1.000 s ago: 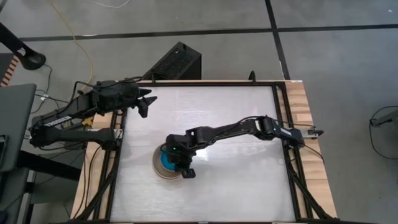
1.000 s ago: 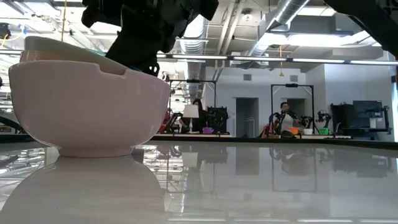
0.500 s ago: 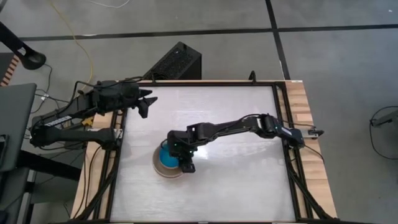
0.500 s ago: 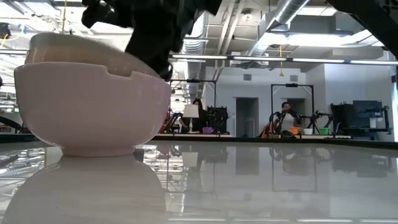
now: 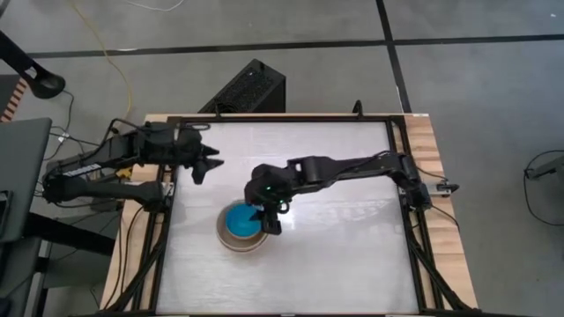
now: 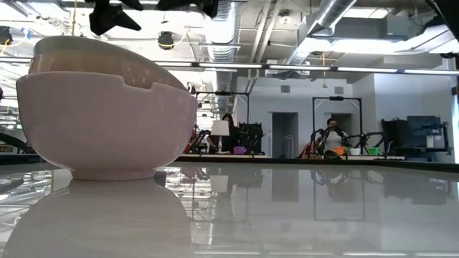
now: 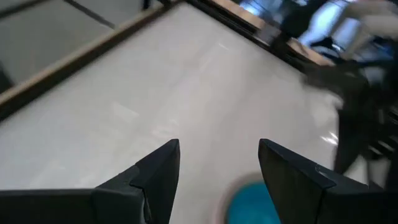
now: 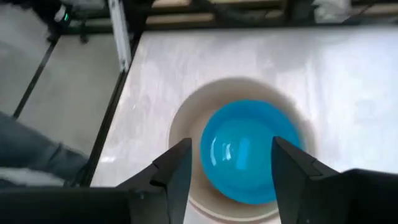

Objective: Nest bowls inside each other
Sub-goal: Adjust the stack bowl

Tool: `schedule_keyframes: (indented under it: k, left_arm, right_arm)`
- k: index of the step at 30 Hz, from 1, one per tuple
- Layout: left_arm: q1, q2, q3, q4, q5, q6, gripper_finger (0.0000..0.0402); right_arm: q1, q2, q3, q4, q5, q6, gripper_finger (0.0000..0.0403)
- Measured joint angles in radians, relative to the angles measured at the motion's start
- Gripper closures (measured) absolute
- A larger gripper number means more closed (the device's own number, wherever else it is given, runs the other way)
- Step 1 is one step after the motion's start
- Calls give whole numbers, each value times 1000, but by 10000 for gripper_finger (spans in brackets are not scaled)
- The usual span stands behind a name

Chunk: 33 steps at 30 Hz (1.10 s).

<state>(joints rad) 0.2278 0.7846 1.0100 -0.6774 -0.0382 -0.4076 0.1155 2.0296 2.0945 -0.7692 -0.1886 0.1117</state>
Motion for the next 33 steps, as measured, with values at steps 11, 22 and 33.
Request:
schedule_keyframes:
  k: [11,22,33]
  left_arm:
    - [-310,2,-6,-23,-61,-47,194]
    - [-628,0,-250,237,-191,-224,219]
    - [-862,24,-389,507,-533,-269,239]
  right_arm:
    - [0,-73,1,-85,68,41,247]
    - [16,-123,1,-177,186,49,279]
    - [-20,-274,1,-353,328,56,286]
